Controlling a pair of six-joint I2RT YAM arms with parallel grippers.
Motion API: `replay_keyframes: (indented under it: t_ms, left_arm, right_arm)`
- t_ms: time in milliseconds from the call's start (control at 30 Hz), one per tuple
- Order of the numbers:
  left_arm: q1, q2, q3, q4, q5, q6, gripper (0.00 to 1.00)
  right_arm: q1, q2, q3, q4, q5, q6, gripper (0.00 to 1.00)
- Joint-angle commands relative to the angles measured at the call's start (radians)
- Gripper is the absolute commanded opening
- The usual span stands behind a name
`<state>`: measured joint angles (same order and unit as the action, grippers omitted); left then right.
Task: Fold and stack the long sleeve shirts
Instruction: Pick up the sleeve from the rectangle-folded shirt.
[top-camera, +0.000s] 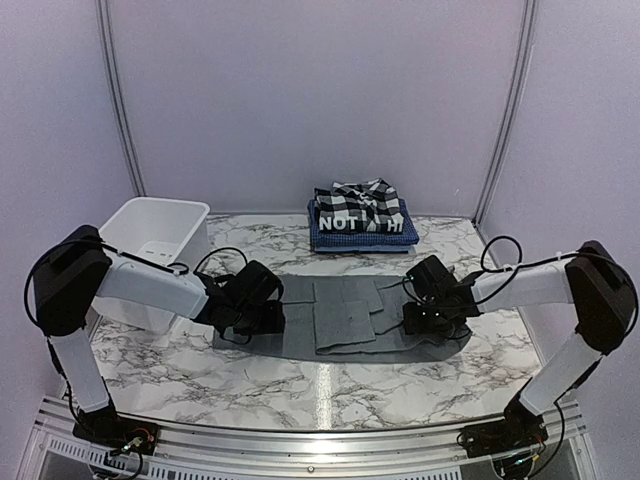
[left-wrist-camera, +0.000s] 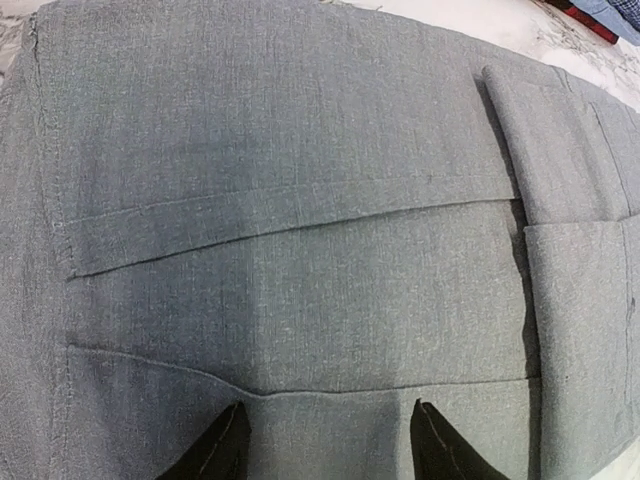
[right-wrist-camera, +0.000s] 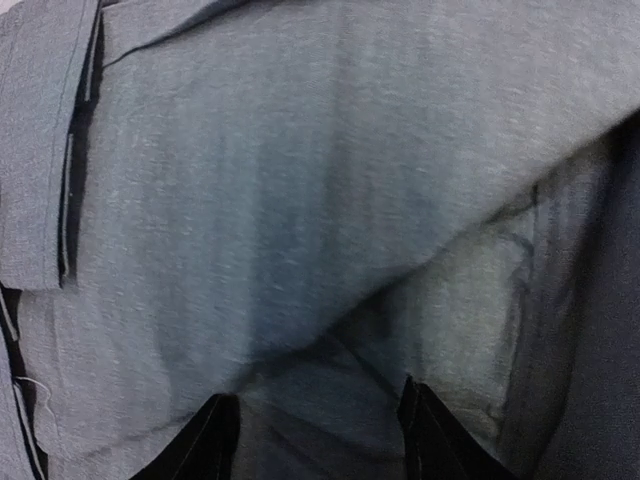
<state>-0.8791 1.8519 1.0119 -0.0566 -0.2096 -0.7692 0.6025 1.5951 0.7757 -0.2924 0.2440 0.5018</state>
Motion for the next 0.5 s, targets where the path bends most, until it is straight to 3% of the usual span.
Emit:
replay_keyframes:
  t_ms: [0, 267, 467]
  left_arm:
    - [-0.020, -0.027, -0.122, -0.128, 0.027, -0.073, 0.57]
    - [-0.028, -0.104, -0.150, -0.132, 0.031, -0.090, 0.58]
    - [-0.028, -0.141, -0.068, -0.149, 0.023, -0.047, 0.60]
  right_arm:
    - [0.028, -0.083, -0.044, -0.047, -0.015, 0.049, 0.55]
    - [0.104, -0.189, 0.096, -0.159, 0.007, 0.042, 0.55]
    - [0.124, -0.066, 0.228, -0.068, -0.066, -0.006, 0.55]
